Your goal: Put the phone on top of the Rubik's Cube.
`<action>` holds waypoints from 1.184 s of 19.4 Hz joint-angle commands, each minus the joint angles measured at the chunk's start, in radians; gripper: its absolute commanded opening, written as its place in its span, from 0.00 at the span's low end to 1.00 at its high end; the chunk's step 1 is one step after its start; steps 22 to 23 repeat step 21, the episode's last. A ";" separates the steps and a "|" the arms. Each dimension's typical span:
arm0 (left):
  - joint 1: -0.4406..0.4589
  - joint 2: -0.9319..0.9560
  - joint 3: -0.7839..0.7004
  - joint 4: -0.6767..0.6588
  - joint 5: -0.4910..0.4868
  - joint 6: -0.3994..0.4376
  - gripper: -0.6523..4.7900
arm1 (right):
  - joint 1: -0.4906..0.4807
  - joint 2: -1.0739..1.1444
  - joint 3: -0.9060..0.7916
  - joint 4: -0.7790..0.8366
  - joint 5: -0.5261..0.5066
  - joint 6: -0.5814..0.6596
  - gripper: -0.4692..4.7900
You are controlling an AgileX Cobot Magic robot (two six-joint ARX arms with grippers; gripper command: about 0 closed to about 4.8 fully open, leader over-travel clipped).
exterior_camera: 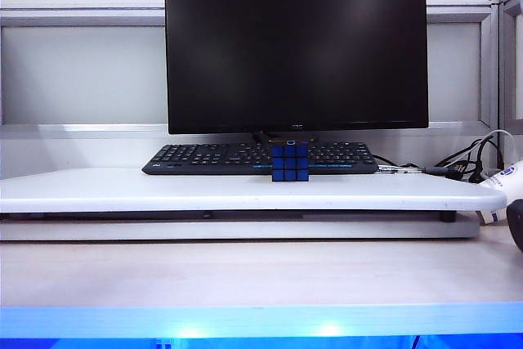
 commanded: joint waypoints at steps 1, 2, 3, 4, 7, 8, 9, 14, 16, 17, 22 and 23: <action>0.001 0.000 0.006 -0.049 -0.092 0.051 0.11 | 0.000 -0.003 0.001 -0.005 0.002 -0.003 0.07; 0.001 0.000 0.006 -0.049 -0.127 0.068 0.11 | 0.000 -0.003 0.001 -0.005 0.002 -0.003 0.07; 0.001 0.000 0.006 -0.052 -0.174 0.091 0.11 | 0.000 -0.003 0.001 -0.006 0.002 -0.003 0.07; 0.001 0.000 0.006 -0.053 -0.217 0.106 0.11 | 0.000 -0.003 0.001 -0.006 0.002 -0.003 0.07; 0.001 0.000 0.006 -0.056 -0.307 0.108 0.11 | 0.000 -0.003 0.001 -0.006 -0.001 -0.003 0.07; 0.001 0.000 0.006 -0.056 -0.306 0.108 0.11 | 0.000 -0.003 0.001 -0.006 -0.001 -0.003 0.07; 0.001 0.000 0.006 -0.056 -0.297 0.099 0.11 | 0.000 -0.003 0.001 -0.006 -0.002 -0.003 0.07; 0.001 0.000 0.006 -0.055 -0.274 0.071 0.11 | 0.000 -0.003 0.002 -0.003 -0.002 -0.003 0.07; 0.001 0.000 0.006 -0.055 -0.274 0.071 0.11 | 0.000 -0.003 0.002 -0.003 -0.002 -0.003 0.07; 0.001 0.000 0.006 -0.055 -0.274 0.071 0.11 | 0.000 -0.003 0.002 -0.003 -0.002 -0.003 0.07; 0.001 0.000 0.006 -0.055 -0.274 0.071 0.11 | 0.000 -0.003 0.002 -0.003 -0.002 -0.003 0.07; 0.001 0.000 0.006 -0.055 -0.274 0.071 0.11 | 0.000 -0.003 0.002 -0.003 -0.002 -0.003 0.07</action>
